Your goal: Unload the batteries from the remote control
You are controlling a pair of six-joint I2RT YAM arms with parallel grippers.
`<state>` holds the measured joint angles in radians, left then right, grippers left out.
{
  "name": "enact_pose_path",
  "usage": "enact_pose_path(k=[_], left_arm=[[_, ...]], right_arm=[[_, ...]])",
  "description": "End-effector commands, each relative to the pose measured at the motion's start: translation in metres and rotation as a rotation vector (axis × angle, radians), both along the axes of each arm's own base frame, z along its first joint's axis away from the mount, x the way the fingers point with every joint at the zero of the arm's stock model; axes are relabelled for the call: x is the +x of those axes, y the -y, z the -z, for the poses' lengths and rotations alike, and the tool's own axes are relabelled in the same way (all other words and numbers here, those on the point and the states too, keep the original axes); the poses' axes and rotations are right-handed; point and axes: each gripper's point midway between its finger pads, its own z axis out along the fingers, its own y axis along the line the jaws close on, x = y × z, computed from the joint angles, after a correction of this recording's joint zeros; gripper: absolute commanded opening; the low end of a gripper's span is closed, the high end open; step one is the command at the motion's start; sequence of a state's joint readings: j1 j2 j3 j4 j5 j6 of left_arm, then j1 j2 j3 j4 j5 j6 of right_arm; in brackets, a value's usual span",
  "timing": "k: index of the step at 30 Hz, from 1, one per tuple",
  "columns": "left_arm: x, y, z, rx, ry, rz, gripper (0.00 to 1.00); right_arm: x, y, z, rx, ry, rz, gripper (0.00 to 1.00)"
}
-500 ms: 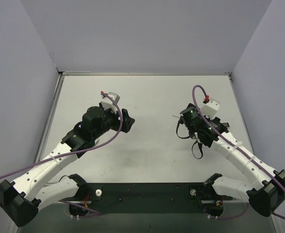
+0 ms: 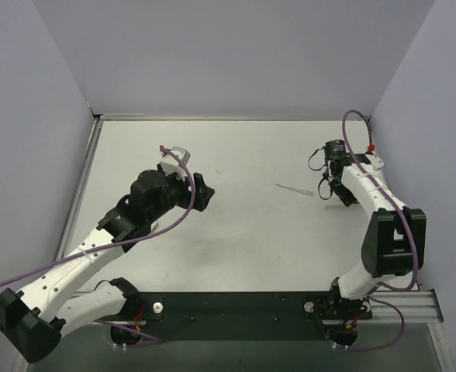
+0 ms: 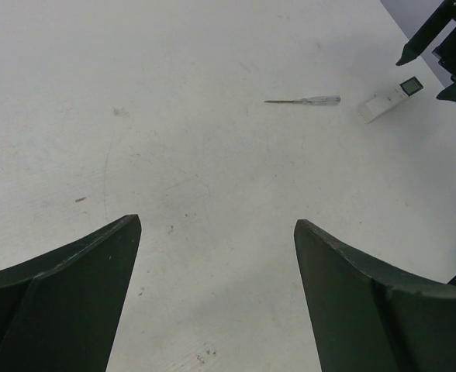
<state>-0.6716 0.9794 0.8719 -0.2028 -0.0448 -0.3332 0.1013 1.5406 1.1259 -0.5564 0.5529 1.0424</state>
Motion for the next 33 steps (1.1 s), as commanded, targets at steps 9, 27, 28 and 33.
enact_pose_path(k=[9, 27, 28, 33], left_arm=[[0.0, -0.01, -0.029, -0.047, 0.071, -0.035, 0.91], [0.001, -0.009, -0.026, -0.05, 0.071, -0.026, 0.91], [0.001, -0.01, -0.026, -0.05, 0.07, -0.029, 0.91], [0.001, -0.01, -0.026, -0.05, 0.07, -0.031, 0.91]], right_arm=[[0.022, 0.019, 0.063, 0.265, -0.069, 0.187, 0.69], [0.007, 0.03, 0.084, 0.288, -0.102, 0.225, 0.51], [0.005, 0.03, 0.085, 0.289, -0.105, 0.225, 0.51], [0.007, 0.029, 0.086, 0.302, -0.101, 0.206, 0.42]])
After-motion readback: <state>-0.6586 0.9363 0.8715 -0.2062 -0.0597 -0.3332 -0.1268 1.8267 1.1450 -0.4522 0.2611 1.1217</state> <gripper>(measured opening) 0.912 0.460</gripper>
